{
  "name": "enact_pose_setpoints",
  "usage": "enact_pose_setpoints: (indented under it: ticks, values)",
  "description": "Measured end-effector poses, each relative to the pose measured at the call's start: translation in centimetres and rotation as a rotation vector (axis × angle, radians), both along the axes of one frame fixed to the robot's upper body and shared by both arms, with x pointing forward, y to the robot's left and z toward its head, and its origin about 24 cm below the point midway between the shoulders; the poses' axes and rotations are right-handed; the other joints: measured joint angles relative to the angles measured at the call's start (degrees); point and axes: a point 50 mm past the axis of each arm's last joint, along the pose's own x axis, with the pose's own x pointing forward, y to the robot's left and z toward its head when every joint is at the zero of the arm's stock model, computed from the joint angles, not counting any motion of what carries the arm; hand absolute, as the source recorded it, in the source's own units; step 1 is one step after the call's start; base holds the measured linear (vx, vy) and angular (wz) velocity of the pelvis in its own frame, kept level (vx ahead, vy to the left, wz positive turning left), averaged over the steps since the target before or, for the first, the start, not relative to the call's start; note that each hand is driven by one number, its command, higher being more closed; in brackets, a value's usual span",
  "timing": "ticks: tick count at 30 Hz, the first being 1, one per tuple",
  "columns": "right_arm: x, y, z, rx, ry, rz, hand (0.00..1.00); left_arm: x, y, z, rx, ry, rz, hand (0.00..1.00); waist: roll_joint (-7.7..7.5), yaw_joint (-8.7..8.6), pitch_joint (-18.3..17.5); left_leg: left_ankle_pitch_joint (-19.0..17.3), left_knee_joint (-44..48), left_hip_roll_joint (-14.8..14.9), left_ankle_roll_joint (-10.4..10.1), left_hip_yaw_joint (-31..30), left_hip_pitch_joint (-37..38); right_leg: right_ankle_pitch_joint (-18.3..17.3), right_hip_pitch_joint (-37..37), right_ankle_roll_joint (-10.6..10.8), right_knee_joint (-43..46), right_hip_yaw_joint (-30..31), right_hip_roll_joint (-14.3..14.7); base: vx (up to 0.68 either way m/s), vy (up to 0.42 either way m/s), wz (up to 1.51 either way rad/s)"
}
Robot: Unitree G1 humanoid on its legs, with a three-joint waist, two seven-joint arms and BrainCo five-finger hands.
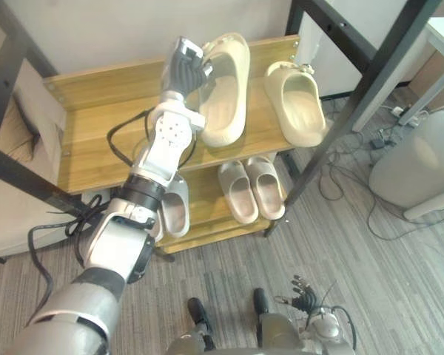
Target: Organize the slippers on the shoe rack
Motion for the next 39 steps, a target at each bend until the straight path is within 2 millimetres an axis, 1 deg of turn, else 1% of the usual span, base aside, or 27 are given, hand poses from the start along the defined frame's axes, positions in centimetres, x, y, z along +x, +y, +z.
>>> enact_pose_setpoints:
  ticks: [5,9,10,16,20,24,28,34,39]
  values:
    - [0.1,0.0,0.3,0.003,-0.02,-0.007,0.0,0.6,-0.5,-0.1,-0.002,0.035,0.004,1.0,0.42,-0.28,0.3,-0.2,0.2,0.0,-0.1,0.8,-0.3,0.2,-1.1,0.2,0.2,0.8,0.0,0.0,0.035,-0.1]
    - [0.4,-0.1,0.6,0.003,-0.041,-0.01,0.0,1.0,-0.5,0.1,0.004,0.05,0.015,1.0,1.28,-0.43,0.9,-0.7,0.2,0.0,0.0,2.1,-0.4,0.2,-1.5,0.2,0.3,2.0,0.0,0.01,0.041,-0.13]
    - [0.4,0.0,0.7,0.004,-0.043,-0.01,0.0,1.0,-0.5,0.1,0.004,0.052,0.016,0.0,1.32,-0.44,0.9,-0.7,0.2,0.0,0.0,2.2,-0.4,0.2,-1.6,0.2,0.3,2.0,0.0,0.01,0.047,-0.14]
    - [0.2,-0.2,0.8,0.018,-0.06,-0.05,0.0,0.9,-0.9,1.2,0.001,0.026,0.011,0.0,1.4,-0.41,1.5,-1.0,0.2,0.0,0.0,2.6,-0.4,-0.1,-2.1,0.5,1.0,2.3,0.0,0.0,0.032,-0.01]
    - [0.1,-0.4,0.9,0.018,-0.068,-0.07,0.0,0.9,-1.1,1.1,-0.01,0.026,0.02,0.0,1.39,-0.43,1.5,-1.1,0.2,-0.2,0.1,2.4,-0.4,-0.2,-1.9,0.6,1.0,2.1,-0.2,0.0,0.042,0.04]
    - [0.0,-0.6,0.9,0.016,-0.072,-0.081,0.0,0.9,-1.9,0.9,-0.022,0.034,-0.002,0.0,1.32,-0.45,1.6,-1.0,0.2,-0.5,0.1,1.3,-0.3,-0.4,-1.1,0.7,0.8,1.0,-0.5,0.0,0.031,0.12]
    - [-0.1,-0.7,0.8,0.014,-0.068,-0.082,0.0,0.8,-2.3,0.8,-0.029,0.037,-0.014,0.0,1.31,-0.56,1.6,-1.0,0.2,-0.8,0.2,0.3,-0.2,-0.4,-0.5,0.8,0.5,0.2,-0.9,0.0,0.035,0.13]
    - [-0.3,-0.9,0.4,0.005,-0.044,-0.084,0.0,0.4,-2.8,0.3,-0.077,0.038,-0.052,0.0,1.19,-0.8,1.7,-1.0,0.1,-1.2,0.3,-1.1,0.7,-0.3,2.0,1.0,-0.9,-1.4,-1.2,-0.01,0.025,0.13]
    - [-0.3,-1.4,0.1,-0.01,-0.019,-0.082,0.0,0.1,-2.7,-1.1,-0.107,0.058,-0.071,0.0,1.19,-0.87,1.7,-1.0,-0.1,-1.2,0.4,-1.7,0.8,-0.3,2.6,1.0,-1.3,-2.1,-1.2,-0.01,0.008,0.06]
